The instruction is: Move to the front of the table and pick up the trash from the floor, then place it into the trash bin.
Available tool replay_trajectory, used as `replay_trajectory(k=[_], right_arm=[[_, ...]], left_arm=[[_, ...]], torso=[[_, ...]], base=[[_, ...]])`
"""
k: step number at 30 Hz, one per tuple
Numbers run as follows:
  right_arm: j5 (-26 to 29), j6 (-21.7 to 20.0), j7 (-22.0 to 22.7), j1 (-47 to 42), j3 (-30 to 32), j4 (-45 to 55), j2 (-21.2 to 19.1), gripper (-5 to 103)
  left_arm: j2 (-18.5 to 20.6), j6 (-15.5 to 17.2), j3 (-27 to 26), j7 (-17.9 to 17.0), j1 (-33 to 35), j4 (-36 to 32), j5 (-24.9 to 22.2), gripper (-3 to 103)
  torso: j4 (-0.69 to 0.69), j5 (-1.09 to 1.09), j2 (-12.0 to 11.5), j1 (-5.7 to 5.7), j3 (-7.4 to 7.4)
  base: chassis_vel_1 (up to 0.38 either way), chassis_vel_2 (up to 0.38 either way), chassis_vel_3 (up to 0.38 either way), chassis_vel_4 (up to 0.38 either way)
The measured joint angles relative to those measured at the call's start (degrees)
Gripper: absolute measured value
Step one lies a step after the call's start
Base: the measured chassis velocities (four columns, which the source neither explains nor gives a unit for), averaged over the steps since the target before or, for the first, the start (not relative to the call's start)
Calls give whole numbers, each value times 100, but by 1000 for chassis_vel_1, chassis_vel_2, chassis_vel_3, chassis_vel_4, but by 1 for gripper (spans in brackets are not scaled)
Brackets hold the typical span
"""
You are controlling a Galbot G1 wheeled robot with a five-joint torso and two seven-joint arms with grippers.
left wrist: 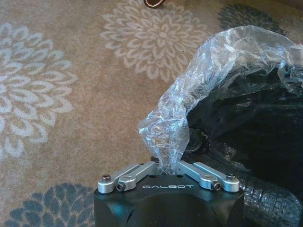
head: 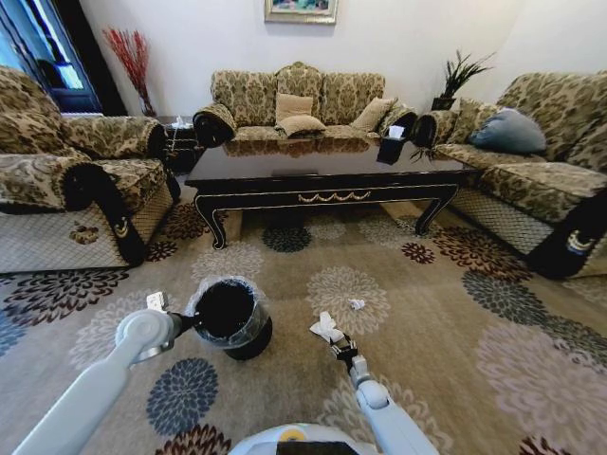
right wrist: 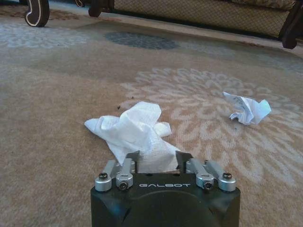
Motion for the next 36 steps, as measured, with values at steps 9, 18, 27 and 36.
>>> replay_trajectory(k=[9, 18, 27, 36], right_arm=[[-30, 0, -20, 61, -16, -130, 22, 12], [-4, -4, -19, 43, -18, -55, 1, 0], [69, -29, 10, -127, -12, 279, -87, 0], [105, -105, 152, -696, -11, 1646, -369, 0]], left_arm=[[-12, 0, 47, 0, -32, 20, -1, 0], [-18, 0, 61, 0, -35, 14, -3, 0], [-57, 0, 158, 1, -33, 1, 40, 0], [-157, 0, 339, 1, -37, 5, 162, 0]], torso=[[1, 0, 0, 0, 0], [1, 0, 0, 0, 0], [1, 0, 0, 0, 0], [1, 0, 0, 0, 0]], base=[[0, 0, 0, 0], [0, 0, 0, 0], [0, 0, 0, 0], [0, 0, 0, 0]])
